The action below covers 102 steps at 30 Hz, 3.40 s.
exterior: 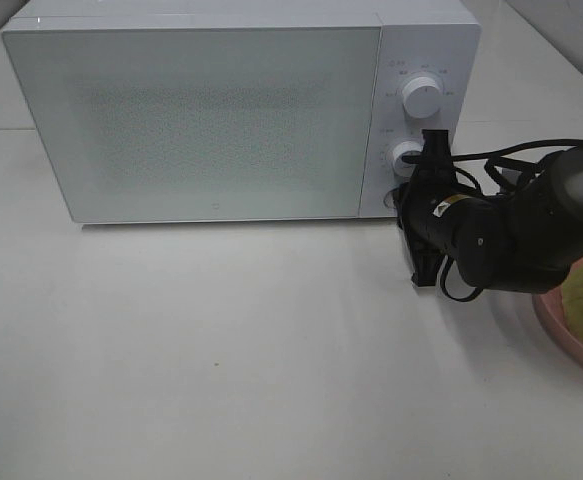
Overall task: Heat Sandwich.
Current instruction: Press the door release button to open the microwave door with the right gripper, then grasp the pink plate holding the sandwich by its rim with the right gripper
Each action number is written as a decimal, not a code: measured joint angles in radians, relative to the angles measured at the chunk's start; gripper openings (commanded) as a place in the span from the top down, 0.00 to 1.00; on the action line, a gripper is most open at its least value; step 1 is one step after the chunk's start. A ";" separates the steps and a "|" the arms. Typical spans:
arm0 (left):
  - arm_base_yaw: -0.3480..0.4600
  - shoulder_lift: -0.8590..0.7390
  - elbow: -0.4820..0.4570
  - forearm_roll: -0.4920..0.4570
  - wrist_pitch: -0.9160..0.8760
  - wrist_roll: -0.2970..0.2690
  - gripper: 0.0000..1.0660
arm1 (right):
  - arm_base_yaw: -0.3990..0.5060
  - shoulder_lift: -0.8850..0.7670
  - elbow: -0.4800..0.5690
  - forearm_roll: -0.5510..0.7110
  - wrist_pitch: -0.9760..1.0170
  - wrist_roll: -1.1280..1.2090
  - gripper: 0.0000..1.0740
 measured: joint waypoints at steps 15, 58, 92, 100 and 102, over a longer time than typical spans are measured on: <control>0.000 0.000 0.000 0.000 0.000 0.000 0.08 | 0.023 0.081 -0.065 0.065 -0.055 -0.028 1.00; 0.000 0.000 0.000 0.000 0.000 0.000 0.08 | -0.006 -0.079 0.037 -0.030 0.149 -0.069 1.00; 0.000 0.000 0.000 0.000 0.000 0.000 0.08 | -0.006 -0.514 0.062 -0.327 1.149 -1.282 0.90; 0.000 0.000 0.000 0.000 0.000 0.000 0.08 | -0.006 -0.601 0.062 -0.475 1.365 -1.283 0.86; 0.000 0.000 0.000 0.000 0.000 0.000 0.08 | -0.006 -0.637 0.062 -0.488 1.406 -1.284 0.81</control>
